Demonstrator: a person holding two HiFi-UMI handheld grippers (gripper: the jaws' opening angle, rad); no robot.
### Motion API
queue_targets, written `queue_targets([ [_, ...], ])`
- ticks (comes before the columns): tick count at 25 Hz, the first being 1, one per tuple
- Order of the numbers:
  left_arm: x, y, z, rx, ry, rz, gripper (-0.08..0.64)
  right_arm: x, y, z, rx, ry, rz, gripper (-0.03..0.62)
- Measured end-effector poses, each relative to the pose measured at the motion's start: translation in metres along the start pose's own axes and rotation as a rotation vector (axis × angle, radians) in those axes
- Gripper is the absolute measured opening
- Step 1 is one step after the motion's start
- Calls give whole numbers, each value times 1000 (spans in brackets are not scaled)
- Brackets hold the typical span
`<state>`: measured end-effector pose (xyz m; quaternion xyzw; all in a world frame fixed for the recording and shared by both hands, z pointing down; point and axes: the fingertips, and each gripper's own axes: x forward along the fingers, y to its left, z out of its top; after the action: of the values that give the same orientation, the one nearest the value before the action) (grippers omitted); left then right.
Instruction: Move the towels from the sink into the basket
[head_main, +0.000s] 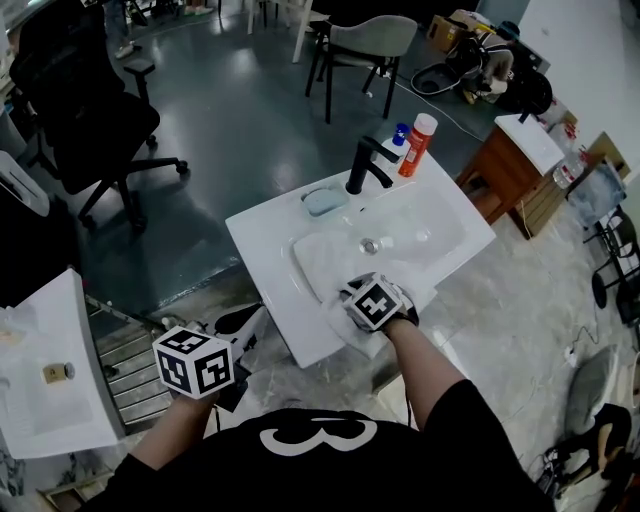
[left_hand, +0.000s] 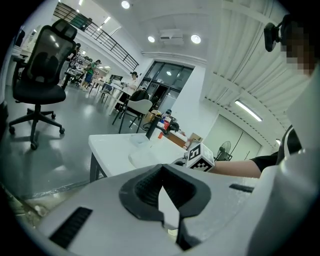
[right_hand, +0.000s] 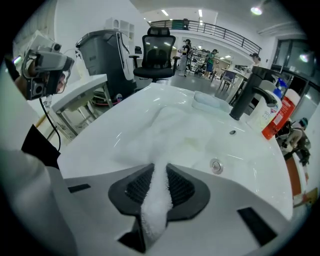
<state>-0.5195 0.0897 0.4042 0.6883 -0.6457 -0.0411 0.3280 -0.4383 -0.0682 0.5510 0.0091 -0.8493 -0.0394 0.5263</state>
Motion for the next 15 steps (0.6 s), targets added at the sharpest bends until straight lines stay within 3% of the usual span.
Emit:
queue_targets([
  [5,2,-14,-1,12,15,12,5,-16,2,2,91,-93,64,69],
  [15,-4,-58,1,41,-1,19,6,-77,-2,14,172,-292,56,66],
])
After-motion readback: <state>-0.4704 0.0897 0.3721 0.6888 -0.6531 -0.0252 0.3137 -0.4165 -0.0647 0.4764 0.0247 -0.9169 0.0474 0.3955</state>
